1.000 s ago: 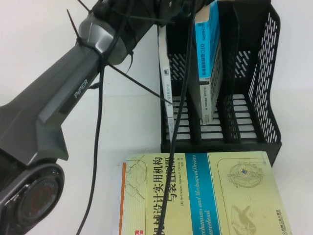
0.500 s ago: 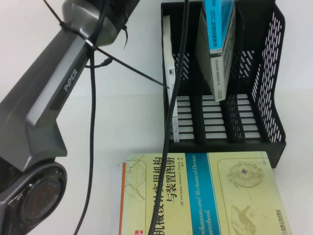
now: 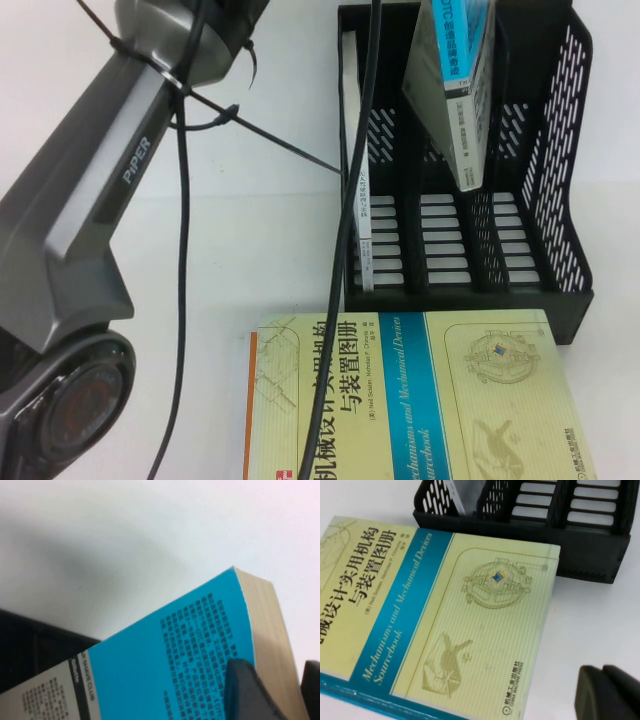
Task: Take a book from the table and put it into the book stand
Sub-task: Place the book on the book shelf
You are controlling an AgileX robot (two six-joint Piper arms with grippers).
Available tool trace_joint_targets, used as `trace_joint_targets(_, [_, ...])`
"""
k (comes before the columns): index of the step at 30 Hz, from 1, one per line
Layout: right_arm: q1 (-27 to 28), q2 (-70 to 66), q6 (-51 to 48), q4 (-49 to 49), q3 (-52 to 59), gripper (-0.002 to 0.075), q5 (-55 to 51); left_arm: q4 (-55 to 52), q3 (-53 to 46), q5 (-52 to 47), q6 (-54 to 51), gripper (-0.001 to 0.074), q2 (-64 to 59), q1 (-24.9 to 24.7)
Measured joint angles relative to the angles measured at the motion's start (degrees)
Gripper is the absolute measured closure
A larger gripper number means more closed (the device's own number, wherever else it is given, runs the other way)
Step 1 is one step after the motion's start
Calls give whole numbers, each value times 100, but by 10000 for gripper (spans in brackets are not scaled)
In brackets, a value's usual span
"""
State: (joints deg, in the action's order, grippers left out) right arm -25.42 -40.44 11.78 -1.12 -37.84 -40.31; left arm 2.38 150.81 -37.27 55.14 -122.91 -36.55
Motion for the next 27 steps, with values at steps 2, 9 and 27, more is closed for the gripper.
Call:
trace_joint_targets(2, [0, 0, 0, 0, 0, 729, 0, 35, 0, 37, 0, 545, 57, 0])
trace_joint_targets(9, [0, 0, 12, 0, 0, 729, 40, 155, 15, 133, -130, 545, 384, 0])
trace_joint_targets(27, [0, 0, 12, -22, 0, 729, 65, 379, 97, 66, -566, 545, 673, -50])
